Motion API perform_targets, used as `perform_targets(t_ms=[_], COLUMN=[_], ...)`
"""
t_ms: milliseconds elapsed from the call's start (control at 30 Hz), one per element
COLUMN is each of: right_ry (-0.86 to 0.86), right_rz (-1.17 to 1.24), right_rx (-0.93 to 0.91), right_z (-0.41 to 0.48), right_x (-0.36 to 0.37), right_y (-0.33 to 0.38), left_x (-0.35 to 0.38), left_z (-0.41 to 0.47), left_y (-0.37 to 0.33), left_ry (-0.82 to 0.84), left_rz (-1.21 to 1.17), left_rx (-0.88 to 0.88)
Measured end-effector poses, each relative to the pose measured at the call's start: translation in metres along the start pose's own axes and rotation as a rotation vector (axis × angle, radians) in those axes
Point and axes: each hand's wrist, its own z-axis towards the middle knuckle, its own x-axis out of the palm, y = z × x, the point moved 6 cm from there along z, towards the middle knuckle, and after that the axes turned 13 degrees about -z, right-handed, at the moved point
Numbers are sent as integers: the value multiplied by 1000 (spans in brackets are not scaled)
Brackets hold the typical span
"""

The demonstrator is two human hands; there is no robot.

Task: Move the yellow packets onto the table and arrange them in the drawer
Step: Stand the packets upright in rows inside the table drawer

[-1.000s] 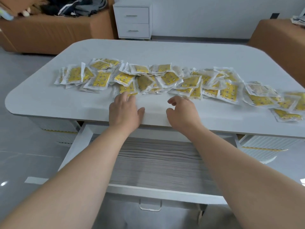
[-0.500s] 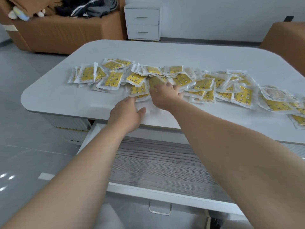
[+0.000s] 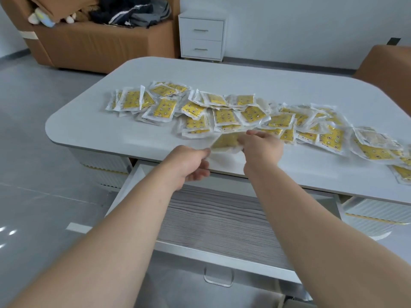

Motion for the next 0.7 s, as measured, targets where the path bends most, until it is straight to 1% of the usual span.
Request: perform_targets(t_ms=[67, 133, 233, 300, 400, 467, 533, 600, 633, 700], right_ry=[61, 147, 300, 420, 530, 586, 629, 642, 634, 605], right_rz=[64, 86, 73, -6, -153, -153, -169, -198, -212, -227], right_rx=[111, 176, 174, 117, 35, 28, 2, -37, -60, -105], right_z=[-2, -10, -24, -33, -43, -46, -47, -48, -48, -47], right_x=[1, 3, 8, 15, 24, 27, 30, 32, 33, 34], right_y=[-12, -18, -20, -22, -24, -24, -23, -24, -25, -26], left_x=[5, 8, 11, 9, -5, -17, -31, -42, -46, -49], left_z=[-1, -2, -4, -6, -7, -7, -7, -11, -14, -20], left_y=[6, 10, 16, 16, 10, 4, -3, -8, -10, -9], left_ry=[29, 47, 87, 69, -5, -17, -25, 17, 63, 168], left_rz=[-97, -120, -161, -191, -185, -195, -111, 7, 52, 140], left_rx=[-117, -204, -249, -213, -149, -103, -26, 34, 47, 27])
